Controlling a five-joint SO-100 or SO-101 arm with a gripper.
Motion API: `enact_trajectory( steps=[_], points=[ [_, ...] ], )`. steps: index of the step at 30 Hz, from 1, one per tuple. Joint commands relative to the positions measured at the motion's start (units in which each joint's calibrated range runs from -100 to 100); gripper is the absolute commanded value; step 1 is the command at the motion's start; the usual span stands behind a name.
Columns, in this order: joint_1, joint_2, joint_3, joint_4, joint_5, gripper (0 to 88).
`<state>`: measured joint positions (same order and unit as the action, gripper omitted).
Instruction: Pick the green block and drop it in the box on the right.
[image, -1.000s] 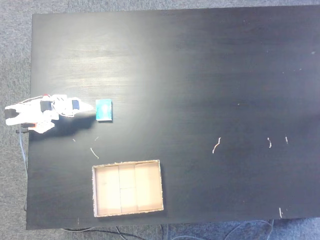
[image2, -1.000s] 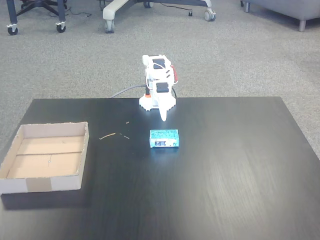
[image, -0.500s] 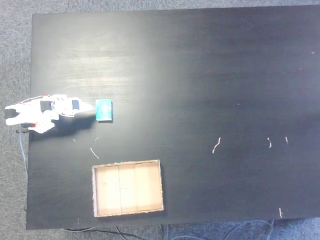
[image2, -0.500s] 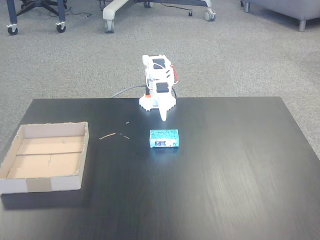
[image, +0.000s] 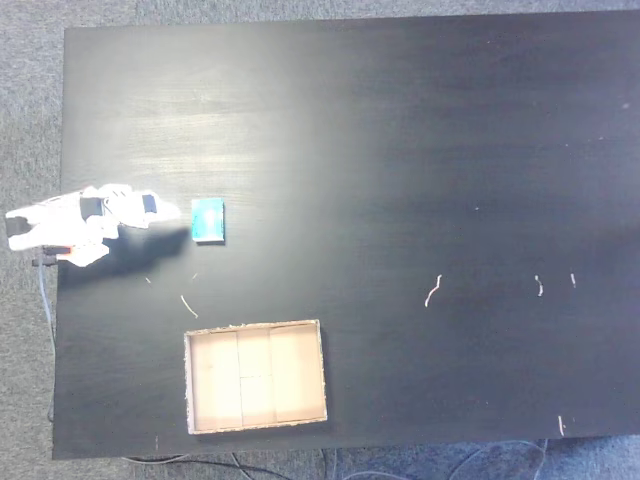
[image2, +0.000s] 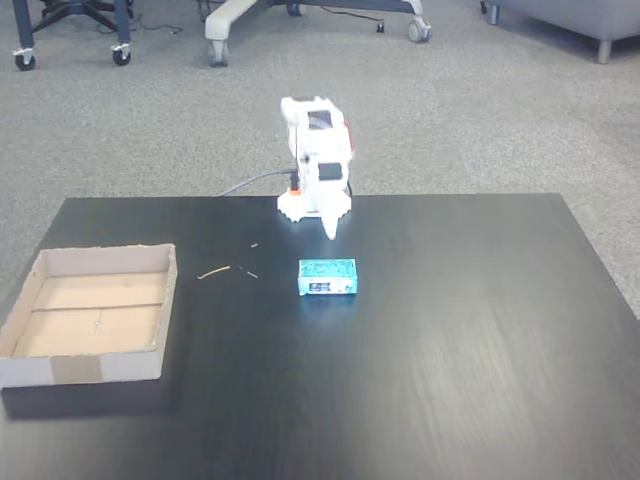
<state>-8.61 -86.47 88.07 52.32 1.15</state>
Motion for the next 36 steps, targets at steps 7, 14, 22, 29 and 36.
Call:
enact_trajectory(
  steps=[7, 14, 22, 29, 36],
  points=[
    [8.07, 60.64, -44.46, 6.56, -2.59, 46.8],
    [6.69, 68.01, -45.19, 7.39, -2.88, 64.1],
    [3.32, 78.25, -48.45, 8.13, -0.88, 56.3],
    [3.78, 84.10, -53.80, 9.53, 0.15, 40.1],
    [5.62, 81.81, -52.44, 6.81, 1.66, 14.2]
  ],
)
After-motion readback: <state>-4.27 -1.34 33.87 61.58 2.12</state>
